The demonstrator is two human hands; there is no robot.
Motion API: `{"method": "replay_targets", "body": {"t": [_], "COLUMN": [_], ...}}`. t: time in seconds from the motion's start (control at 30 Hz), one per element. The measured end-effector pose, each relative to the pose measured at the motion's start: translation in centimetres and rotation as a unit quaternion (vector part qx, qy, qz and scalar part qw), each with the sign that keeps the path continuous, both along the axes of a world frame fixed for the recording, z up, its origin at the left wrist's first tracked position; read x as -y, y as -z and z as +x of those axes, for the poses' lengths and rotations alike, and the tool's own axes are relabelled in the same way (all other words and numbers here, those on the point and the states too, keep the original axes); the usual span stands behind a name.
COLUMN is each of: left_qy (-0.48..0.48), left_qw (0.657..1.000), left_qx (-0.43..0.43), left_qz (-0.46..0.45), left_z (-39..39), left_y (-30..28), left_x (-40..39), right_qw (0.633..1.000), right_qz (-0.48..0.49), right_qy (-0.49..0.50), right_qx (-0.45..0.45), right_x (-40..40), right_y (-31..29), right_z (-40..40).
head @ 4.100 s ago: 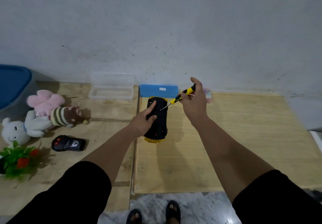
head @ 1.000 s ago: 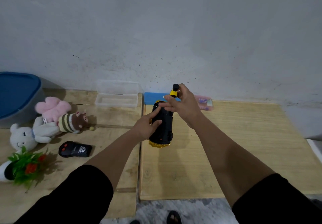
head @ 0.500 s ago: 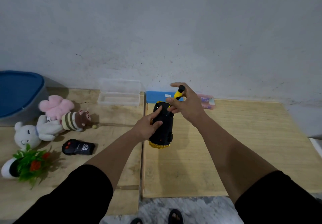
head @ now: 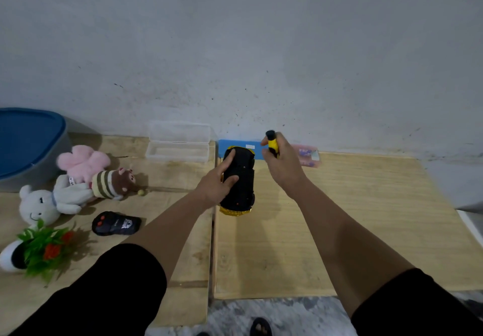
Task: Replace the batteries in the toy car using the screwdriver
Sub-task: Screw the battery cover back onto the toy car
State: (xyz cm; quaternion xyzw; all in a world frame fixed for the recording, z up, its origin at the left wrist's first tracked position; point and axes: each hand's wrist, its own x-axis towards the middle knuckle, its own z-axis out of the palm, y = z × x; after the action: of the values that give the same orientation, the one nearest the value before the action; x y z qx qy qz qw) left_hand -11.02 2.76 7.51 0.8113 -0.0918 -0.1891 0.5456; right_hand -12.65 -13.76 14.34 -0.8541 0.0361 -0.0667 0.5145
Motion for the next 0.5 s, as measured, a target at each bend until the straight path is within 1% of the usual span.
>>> {"method": "replay_targets", "body": {"t": [0.1, 0.2, 0.23, 0.27, 0.37, 0.43, 0.5], "left_qy": [-0.006, -0.029, -0.043, -0.055, -0.067, -0.075, -0.069], "left_qw": [1.0, 0.998, 0.996, 0.993, 0.982, 0.97, 0.953], "left_qx": [0.011, -0.016, -0.04, -0.065, -0.126, -0.16, -0.197], "left_qz": [-0.018, -0.058, -0.07, -0.082, -0.127, -0.17, -0.218], "left_z": [0.1, 0.1, 0.1, 0.1, -0.6, -0.9, -1.1], "left_y": [-0.6, -1.0, -1.2, -1.4, -2.3, -2.5, -2.8], "left_x": [-0.3, -0.3, -0.2, -0.2, 0.3, 0.6, 1.0], "right_qw": [0.996, 0.991, 0.99, 0.988, 0.974, 0.962, 0.954], "right_qz": [-0.05, -0.039, -0.01, 0.04, 0.172, 0.224, 0.243], "right_qy": [-0.045, -0.052, -0.048, -0.042, -0.017, -0.009, -0.006], "right_qx": [-0.06, -0.12, -0.134, -0.144, -0.143, -0.156, -0.173], "right_x": [-0.2, -0.6, -0.8, -0.9, -0.6, -0.1, 0.2], "right_y": [1.7, 3.1, 3.2, 3.3, 3.1, 2.8, 2.7], "right_z": [-1.2, -2.2, -2.4, -2.6, -2.8, -2.9, -3.1]}}
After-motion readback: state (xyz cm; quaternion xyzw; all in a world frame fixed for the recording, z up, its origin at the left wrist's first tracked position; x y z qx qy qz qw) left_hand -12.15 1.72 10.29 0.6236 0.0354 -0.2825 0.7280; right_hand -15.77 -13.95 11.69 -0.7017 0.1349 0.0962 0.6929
